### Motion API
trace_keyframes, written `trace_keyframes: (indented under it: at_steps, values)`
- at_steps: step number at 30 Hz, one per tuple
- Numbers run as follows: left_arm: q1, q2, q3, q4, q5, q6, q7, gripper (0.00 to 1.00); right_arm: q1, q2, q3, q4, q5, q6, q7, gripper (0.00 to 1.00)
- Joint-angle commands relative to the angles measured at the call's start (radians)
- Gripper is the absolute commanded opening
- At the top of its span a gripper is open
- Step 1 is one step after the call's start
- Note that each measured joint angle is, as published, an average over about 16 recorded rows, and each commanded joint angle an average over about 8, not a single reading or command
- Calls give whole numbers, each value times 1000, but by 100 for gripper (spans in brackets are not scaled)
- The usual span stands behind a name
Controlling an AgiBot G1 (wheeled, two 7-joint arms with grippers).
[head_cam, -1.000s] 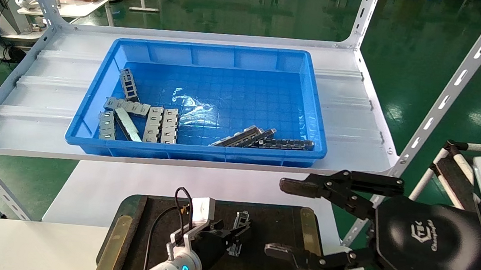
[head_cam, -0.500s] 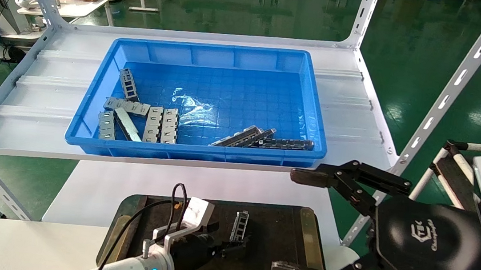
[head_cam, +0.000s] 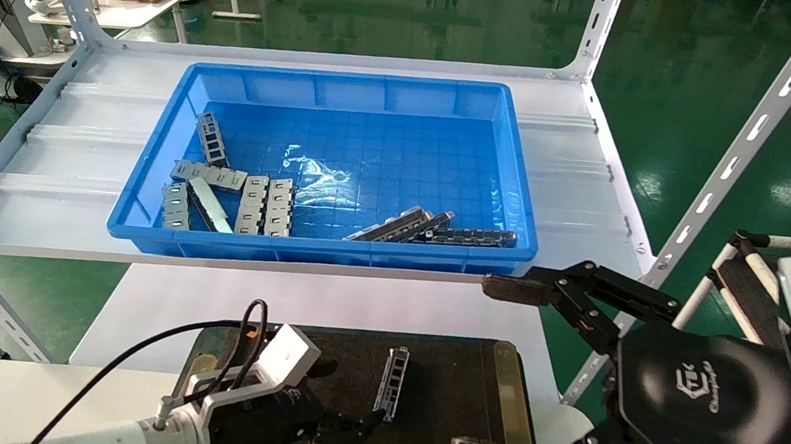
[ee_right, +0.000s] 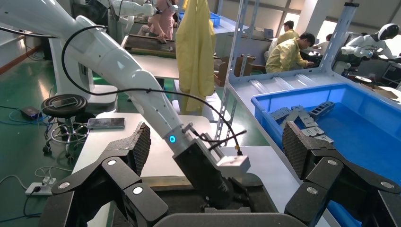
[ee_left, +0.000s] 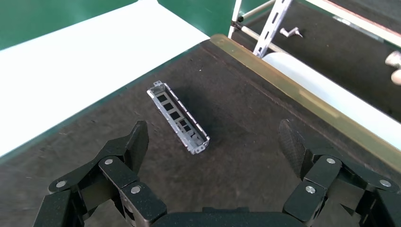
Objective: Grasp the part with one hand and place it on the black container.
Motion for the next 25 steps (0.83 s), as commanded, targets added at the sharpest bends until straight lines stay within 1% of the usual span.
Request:
trace_keyframes:
  at_steps: [1,5,8,11,16,19,21,25]
  values:
    - [6,-32,-21,-32,8,20,34,100,0,0,0,0,0,0,0,100]
    - [17,-82,-76,-51,-23,104,102,100,0,0,0,0,0,0,0,100]
    - [25,-119,-121,-54,-63,197,168,100,0,0,0,0,0,0,0,100]
    - [38,-154,-172,-53,-118,303,257,100,0,0,0,0,0,0,0,100]
    - [94,-197,-273,-37,-242,456,443,100,0,0,-1,0,0,0,0,100]
    - [137,-213,-325,-19,-313,518,539,100,0,0,-1,0,0,0,0,100]
    - [159,-220,-349,-4,-346,549,584,100,0,0,-1,0,0,0,0,100]
    - [178,-226,-368,14,-376,583,623,100,0,0,-1,0,1,0,0,100]
